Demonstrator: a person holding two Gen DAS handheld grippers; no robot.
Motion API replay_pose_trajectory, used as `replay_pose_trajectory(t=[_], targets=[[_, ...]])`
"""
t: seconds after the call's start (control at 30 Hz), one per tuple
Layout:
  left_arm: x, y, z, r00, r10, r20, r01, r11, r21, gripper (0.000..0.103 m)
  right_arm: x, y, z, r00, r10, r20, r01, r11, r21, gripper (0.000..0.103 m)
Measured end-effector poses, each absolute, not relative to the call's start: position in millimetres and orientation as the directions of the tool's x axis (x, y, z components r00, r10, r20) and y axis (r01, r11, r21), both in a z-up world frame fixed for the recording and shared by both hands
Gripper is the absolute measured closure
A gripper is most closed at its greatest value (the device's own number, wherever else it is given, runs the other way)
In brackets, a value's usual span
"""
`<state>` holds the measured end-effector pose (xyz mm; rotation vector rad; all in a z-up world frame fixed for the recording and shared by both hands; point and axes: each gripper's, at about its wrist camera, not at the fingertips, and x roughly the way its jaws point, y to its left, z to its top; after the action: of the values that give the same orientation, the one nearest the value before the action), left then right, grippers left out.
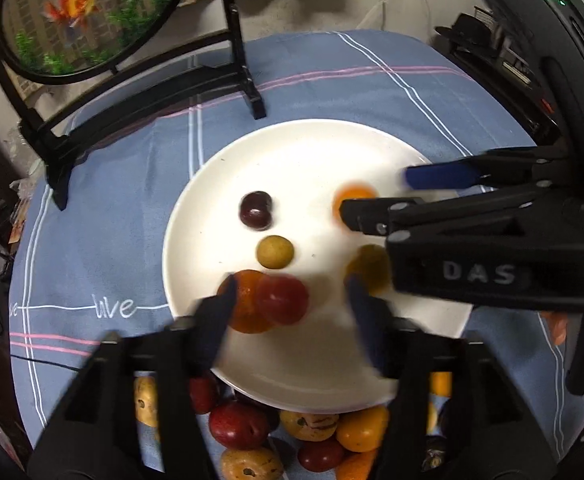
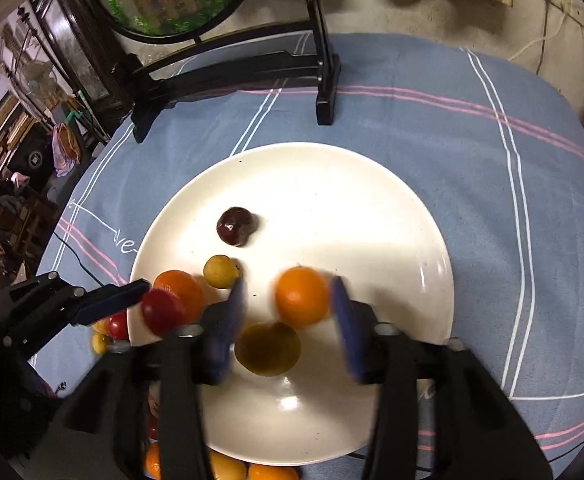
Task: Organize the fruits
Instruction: 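Carry the tangerine and tomato onto the white plate and open both tools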
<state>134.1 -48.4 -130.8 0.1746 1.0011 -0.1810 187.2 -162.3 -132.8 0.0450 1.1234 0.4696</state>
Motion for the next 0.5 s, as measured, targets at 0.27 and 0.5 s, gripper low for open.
replay_pose_trajectory(t=[0.27, 0.5], targets=[[126.6, -31.9, -108.5, 0.563, -0.085, -0.822, 0.197, 0.98, 0.033, 0.036, 176.4, -191.2, -102.8, 0.438, 0.378, -0.815, -0.3, 0.917, 0.264, 0.035], [91.9, 9.8, -80.6, 0.612, -0.084, -0.786, 0.112, 0.994, -0.019, 0.031, 120.3, -219.0, -70.7, 0.496, 0.395, -0.773, -0.335, 0.909, 0.249, 0.035]])
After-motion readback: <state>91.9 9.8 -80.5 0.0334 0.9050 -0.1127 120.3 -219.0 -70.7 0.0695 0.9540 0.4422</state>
